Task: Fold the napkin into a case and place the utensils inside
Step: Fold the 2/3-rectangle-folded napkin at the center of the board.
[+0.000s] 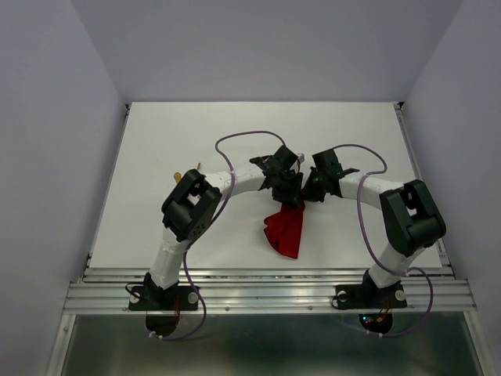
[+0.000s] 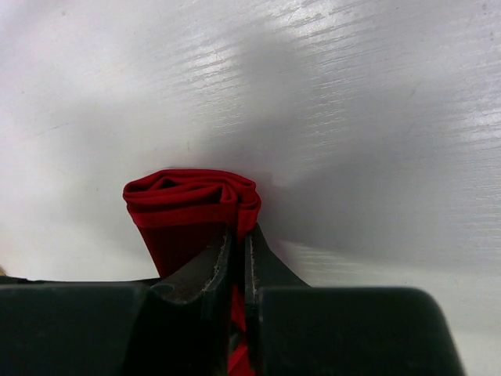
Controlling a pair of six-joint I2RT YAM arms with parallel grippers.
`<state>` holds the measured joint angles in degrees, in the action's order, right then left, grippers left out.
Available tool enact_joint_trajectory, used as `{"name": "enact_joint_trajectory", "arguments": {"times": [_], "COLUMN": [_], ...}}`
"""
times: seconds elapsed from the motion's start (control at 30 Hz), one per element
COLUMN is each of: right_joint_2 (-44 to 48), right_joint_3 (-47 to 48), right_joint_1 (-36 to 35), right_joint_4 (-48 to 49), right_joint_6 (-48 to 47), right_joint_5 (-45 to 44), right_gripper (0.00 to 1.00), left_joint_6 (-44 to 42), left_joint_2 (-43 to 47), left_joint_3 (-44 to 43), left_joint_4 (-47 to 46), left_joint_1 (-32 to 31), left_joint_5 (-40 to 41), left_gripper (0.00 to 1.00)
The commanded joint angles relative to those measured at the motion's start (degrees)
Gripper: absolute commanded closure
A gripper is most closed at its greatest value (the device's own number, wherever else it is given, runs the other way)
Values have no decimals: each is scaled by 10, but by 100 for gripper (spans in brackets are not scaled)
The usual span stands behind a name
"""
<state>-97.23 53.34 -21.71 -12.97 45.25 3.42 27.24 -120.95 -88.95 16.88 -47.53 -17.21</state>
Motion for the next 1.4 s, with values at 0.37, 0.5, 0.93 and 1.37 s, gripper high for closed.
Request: {"name": "enact_joint_trajectory", "arguments": {"times": [0.37, 0.5, 0.93, 1.37], "right_joint_2": [-9, -8, -10, -9], "right_joint_3": [1, 1, 2, 1], "right_joint_1": [0, 0, 0, 0], "right_joint_4": [-1, -1, -2, -1], "right_joint_6": [12, 12, 23, 34], "right_joint_5": [-5, -5, -8, -12], "right_gripper": [99, 99, 99, 99], "left_joint_6": [52, 84, 91, 139], "left_joint_2": [231, 250, 240, 255], "left_joint_3": [183, 248, 301, 278], "left_joint_4": [-15, -35, -84, -78], "left_joint_1": [28, 54, 31, -87], "left_joint_5": [83, 82, 24, -5], "left_gripper": [95, 100, 100, 100]}}
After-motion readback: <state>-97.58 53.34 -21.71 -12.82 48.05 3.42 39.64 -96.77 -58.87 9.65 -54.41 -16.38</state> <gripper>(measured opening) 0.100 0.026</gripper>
